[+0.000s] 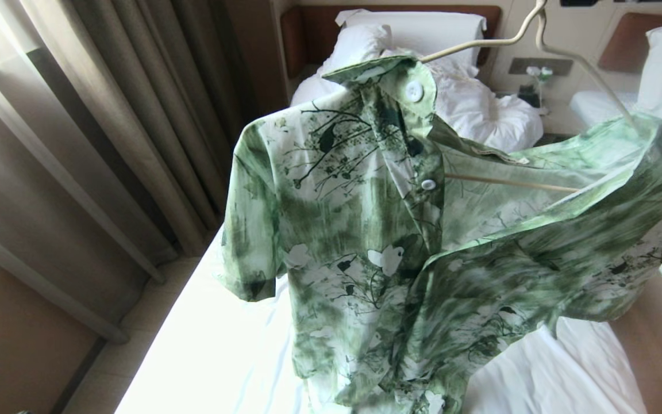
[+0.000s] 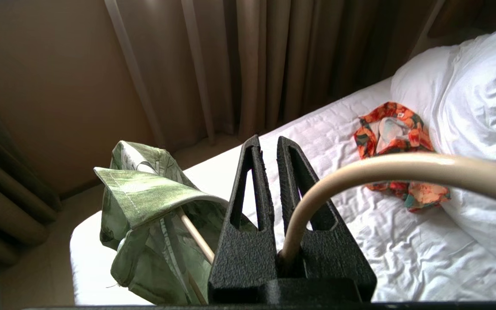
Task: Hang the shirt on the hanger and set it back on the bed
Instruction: Take the clothes hanger out of the clothes
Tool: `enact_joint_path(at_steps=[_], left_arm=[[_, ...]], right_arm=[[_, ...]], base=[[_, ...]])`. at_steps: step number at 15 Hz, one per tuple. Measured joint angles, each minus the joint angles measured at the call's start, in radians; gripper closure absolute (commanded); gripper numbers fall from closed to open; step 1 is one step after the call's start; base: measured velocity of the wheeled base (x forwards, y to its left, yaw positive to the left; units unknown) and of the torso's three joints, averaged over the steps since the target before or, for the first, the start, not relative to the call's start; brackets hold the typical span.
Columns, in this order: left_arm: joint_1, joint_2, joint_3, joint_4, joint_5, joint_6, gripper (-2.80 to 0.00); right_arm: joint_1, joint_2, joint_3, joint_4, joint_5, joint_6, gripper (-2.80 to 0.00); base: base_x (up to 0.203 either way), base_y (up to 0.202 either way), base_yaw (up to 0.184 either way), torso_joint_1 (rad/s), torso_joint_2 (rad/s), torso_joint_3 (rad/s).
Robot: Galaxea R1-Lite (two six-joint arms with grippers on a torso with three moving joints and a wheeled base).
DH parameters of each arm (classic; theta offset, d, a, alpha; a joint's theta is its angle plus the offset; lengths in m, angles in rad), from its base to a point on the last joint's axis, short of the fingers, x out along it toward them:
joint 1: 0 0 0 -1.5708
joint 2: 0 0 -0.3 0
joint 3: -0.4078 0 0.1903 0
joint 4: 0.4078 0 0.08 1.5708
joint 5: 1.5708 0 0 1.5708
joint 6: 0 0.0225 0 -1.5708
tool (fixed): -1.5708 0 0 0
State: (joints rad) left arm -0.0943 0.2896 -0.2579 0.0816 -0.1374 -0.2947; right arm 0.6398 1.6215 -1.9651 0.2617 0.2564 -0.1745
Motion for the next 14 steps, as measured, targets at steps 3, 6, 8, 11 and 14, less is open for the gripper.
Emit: enact_joint_path(at_steps=[3, 6, 8, 11, 14], left_arm=[[-0.009, 0.012, -0.021, -0.008, -0.106, -0.009, 0.00], [-0.010, 0.079, -0.096, -0.023, -0.203, -0.042, 0.00], [-0.011, 0.162, -0.152, -0.057, -0.273, -0.052, 0.00], [-0.014, 0.314, -0.234, -0.120, -0.396, -0.079, 0.00], [-0.061, 0.474, -0.302, -0.224, -0.442, -0.123, 0.00]], right_arm=[[0.000, 0.035, 0.001, 0.017, 0.000, 0.007, 0.00], [0.022, 0.062, 0.004, 0.057, -0.015, 0.008, 0.00], [0.044, 0.089, 0.007, 0.068, -0.051, 0.009, 0.00], [0.076, 0.129, 0.007, 0.064, -0.082, 0.009, 0.00], [0.087, 0.165, 0.007, 0.063, -0.085, 0.009, 0.00]], base=[[0.000, 0.000, 0.000, 0.000, 0.00, 0.000], [0.000, 0.000, 0.000, 0.000, 0.00, 0.000], [0.000, 0.000, 0.000, 0.000, 0.00, 0.000], [0.000, 0.000, 0.000, 0.000, 0.00, 0.000], [0.000, 0.000, 0.000, 0.000, 0.00, 0.000]])
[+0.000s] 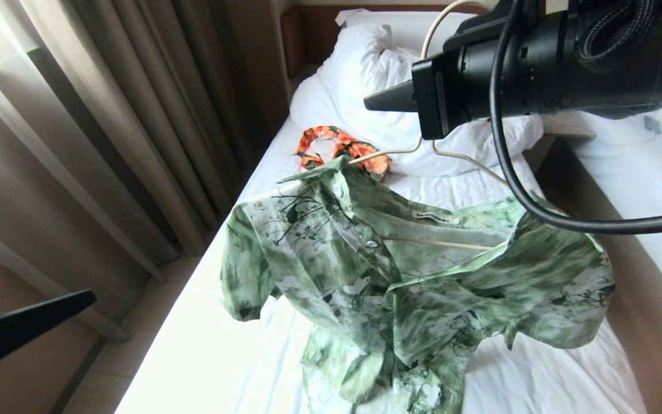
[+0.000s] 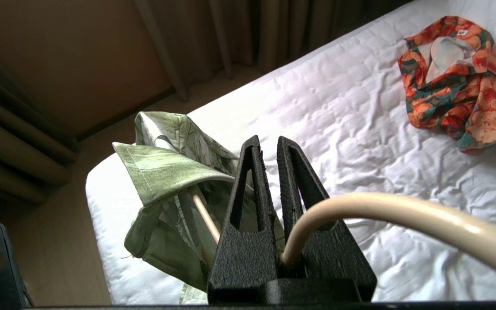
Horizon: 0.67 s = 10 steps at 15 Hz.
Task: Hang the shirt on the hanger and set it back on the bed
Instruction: Take the clothes hanger out of the clothes
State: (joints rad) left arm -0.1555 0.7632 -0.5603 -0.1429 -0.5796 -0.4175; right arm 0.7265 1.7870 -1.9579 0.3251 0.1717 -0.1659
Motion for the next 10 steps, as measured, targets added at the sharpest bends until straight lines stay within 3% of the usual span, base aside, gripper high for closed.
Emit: enact_joint_path(at_steps=[1, 2, 3, 6, 10], left_arm=[[-0.020, 0.056, -0.018, -0.038, -0.002, -0.008, 0.00], [-0.037, 0.104, -0.033, -0.080, -0.003, -0.021, -0.87], [-0.058, 0.154, -0.054, -0.129, -0.003, -0.051, -2.80], [-0.138, 0.276, -0.125, -0.194, 0.026, -0.115, -2.80], [-0.254, 0.386, -0.167, -0.198, 0.173, -0.143, -2.80]], right_arm=[[0.003, 0.012, 0.000, -0.001, 0.000, 0.000, 0.00], [0.004, 0.023, 0.000, -0.003, 0.000, 0.000, 0.00], [0.004, 0.036, 0.000, -0.009, 0.000, 0.000, 0.00], [0.007, 0.072, 0.001, -0.056, 0.001, 0.000, 0.00], [0.023, 0.089, 0.000, -0.084, 0.003, -0.001, 0.00]], base=[[0.000, 0.000, 0.000, 0.000, 0.00, 0.000], [0.000, 0.000, 0.000, 0.000, 0.00, 0.000], [0.000, 0.000, 0.000, 0.000, 0.00, 0.000], [0.000, 0.000, 0.000, 0.000, 0.00, 0.000], [0.000, 0.000, 0.000, 0.000, 0.00, 0.000]])
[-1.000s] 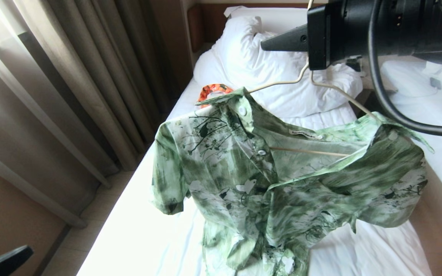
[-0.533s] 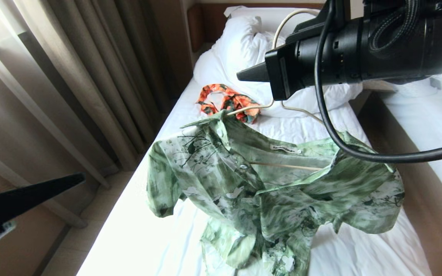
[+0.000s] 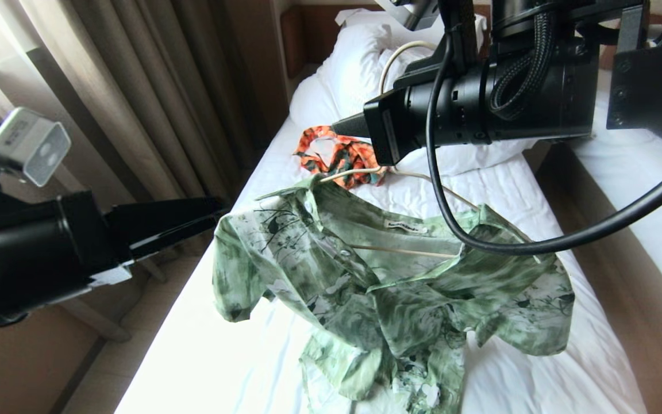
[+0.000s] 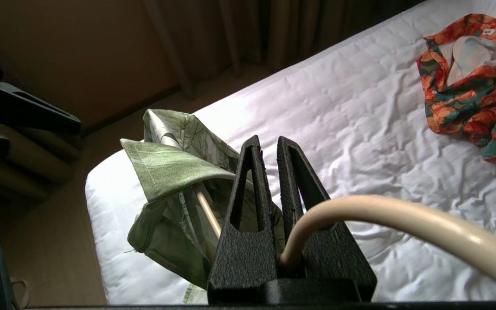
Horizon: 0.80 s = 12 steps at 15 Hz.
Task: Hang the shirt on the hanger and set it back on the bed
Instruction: Take the clothes hanger out of the clothes
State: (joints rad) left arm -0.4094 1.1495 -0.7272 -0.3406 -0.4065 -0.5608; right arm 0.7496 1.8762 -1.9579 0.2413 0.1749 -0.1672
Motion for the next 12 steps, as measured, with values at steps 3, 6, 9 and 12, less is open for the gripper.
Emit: enact_joint_path(at_steps=[3, 6, 9, 12], left_arm=[[-0.029, 0.055, -0.040, 0.000, 0.065, -0.139, -2.80], [-0.029, 0.084, -0.069, 0.000, 0.070, -0.183, -2.80], [-0.027, 0.091, -0.077, 0.000, 0.069, -0.191, -2.80], [-0.027, 0.084, -0.082, 0.004, 0.066, -0.192, -2.80]], right_arm=[[0.023, 0.007, -0.001, -0.004, -0.001, -0.001, 0.00], [0.042, 0.016, -0.001, -0.005, -0.002, -0.002, 0.00], [0.049, 0.026, -0.001, -0.007, -0.003, -0.004, 0.00], [0.052, 0.041, -0.001, -0.062, -0.006, -0.004, 0.00]], base=[[0.000, 0.000, 0.000, 0.000, 0.00, 0.000], [0.000, 0.000, 0.000, 0.000, 0.00, 0.000], [0.000, 0.000, 0.000, 0.000, 0.00, 0.000], [0.000, 0.000, 0.000, 0.000, 0.00, 0.000]])
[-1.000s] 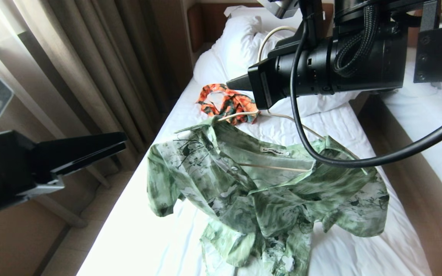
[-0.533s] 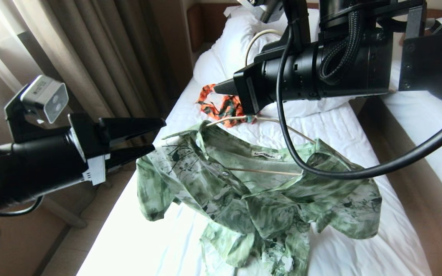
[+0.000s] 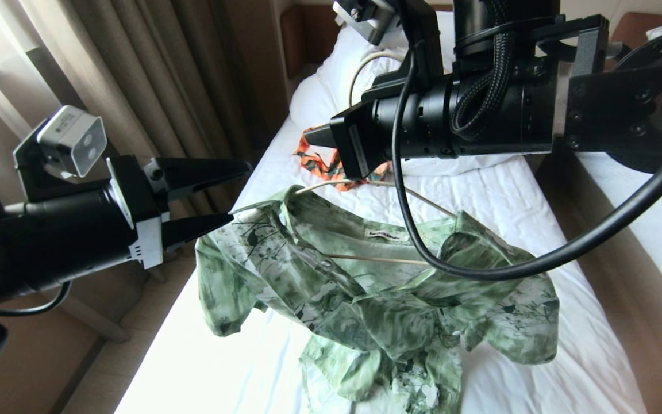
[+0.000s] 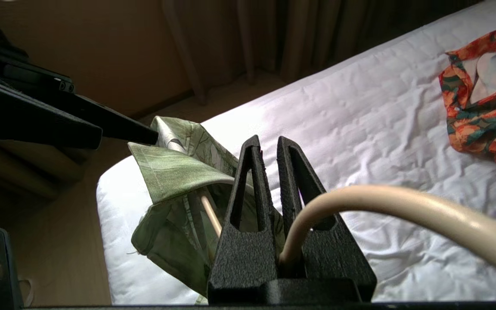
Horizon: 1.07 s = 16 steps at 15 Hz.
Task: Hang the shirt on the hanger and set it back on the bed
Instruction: Take the clothes hanger out of the clothes
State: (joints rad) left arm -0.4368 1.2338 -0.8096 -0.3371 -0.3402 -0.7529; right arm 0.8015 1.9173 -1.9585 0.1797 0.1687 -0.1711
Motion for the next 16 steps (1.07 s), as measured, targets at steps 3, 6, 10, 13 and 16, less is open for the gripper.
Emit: enact_joint_path(at_steps=[3, 6, 10, 13, 16], left_arm=[[-0.001, -0.004, 0.000, -0.001, -0.004, -0.010, -2.80], [-0.001, 0.001, -0.002, -0.003, -0.006, -0.016, -2.80], [0.001, 0.007, -0.001, -0.005, -0.005, -0.016, -2.80], [0.003, 0.006, 0.001, -0.004, -0.004, -0.016, 0.00], [0.003, 0.007, 0.002, -0.004, -0.005, -0.015, 0.00]], right_arm=[[0.013, 0.020, 0.000, -0.053, -0.004, 0.000, 0.00], [0.035, 0.035, 0.000, -0.066, -0.006, 0.000, 0.00], [0.047, 0.055, 0.000, -0.095, -0.034, -0.001, 0.00], [0.062, 0.067, 0.000, -0.100, -0.039, -0.002, 0.00], [0.073, 0.072, 0.000, -0.116, -0.043, -0.002, 0.00]], base=[[0.000, 0.000, 0.000, 0.000, 0.00, 0.000], [0.000, 0.000, 0.000, 0.000, 0.00, 0.000], [0.000, 0.000, 0.000, 0.000, 0.00, 0.000], [0.000, 0.000, 0.000, 0.000, 0.00, 0.000], [0.000, 0.000, 0.000, 0.000, 0.00, 0.000]])
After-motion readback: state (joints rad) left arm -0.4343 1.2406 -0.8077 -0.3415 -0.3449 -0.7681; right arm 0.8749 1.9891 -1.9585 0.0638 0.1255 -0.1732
